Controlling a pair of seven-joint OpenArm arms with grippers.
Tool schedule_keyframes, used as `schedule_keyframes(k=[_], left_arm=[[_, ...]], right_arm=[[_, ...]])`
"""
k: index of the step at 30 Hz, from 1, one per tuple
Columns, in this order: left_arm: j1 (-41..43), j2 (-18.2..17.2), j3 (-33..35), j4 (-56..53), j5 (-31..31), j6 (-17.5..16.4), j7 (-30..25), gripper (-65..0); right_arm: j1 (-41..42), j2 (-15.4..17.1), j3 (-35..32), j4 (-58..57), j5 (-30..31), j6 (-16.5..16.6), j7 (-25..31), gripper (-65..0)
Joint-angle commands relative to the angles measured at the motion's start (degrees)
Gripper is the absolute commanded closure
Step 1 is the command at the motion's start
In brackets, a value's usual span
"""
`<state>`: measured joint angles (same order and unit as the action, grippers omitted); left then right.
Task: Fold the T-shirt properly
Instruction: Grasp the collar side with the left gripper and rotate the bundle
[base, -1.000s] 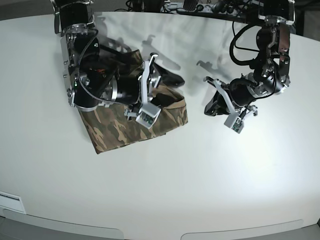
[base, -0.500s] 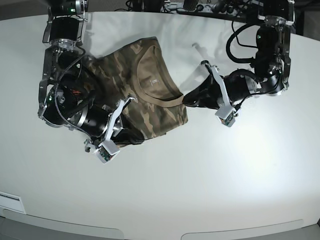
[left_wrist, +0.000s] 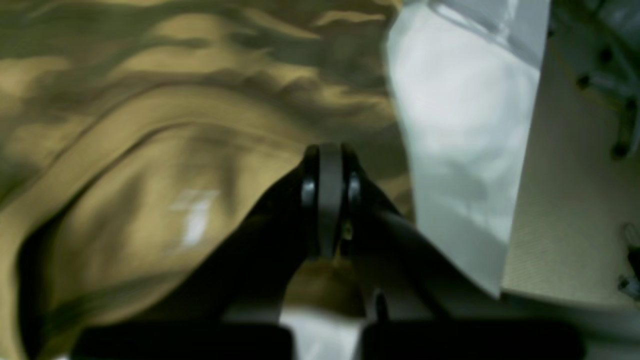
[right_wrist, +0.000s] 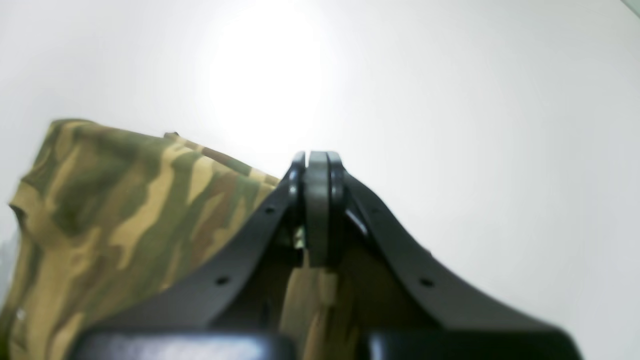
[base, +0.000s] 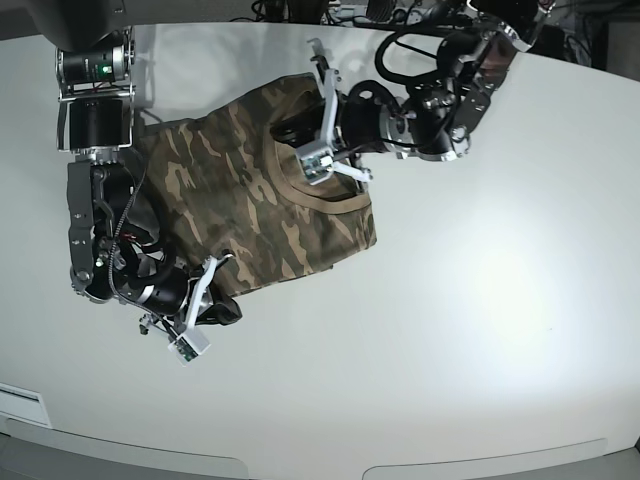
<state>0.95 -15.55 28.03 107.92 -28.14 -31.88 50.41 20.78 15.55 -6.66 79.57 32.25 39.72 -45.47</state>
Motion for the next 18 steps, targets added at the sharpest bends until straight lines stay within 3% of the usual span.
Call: schedule_keyframes(k=[1, 7, 12, 17, 18], left_arm=[[-0.70, 0.52, 0.92, 0.20, 1.62, 0.87, -1.22, 0.0], [-4.20, 0.63, 3.02, -7.91, 7.41, 3.37, -3.78, 0.0], [-11.45, -1.14, 3.04, -19.06, 7.41, 3.43, -6.01, 0.0], [-18.67, -1.14, 3.04, -30.27, 8.92, 2.93, -9.84, 0.0], [-20.02, -1.11, 3.04, -32.20, 9.38, 2.89, -11.06, 0.0]], right_arm=[[2.34, 0.98, -1.29, -1.07, -0.15, 0.28, 1.16, 0.0], [1.29, 5.40, -8.85, -8.57, -1.16, 0.28, 2.54, 0.0], [-2.71, 8.37, -8.98, -7.48, 0.57, 0.28, 1.33, 0.0], [-8.70, 10.67, -6.95, -3.02, 4.00, 0.20, -4.22, 0.0], [-10.12, 10.82, -5.73, -1.77, 3.93, -1.07, -5.20, 0.0]])
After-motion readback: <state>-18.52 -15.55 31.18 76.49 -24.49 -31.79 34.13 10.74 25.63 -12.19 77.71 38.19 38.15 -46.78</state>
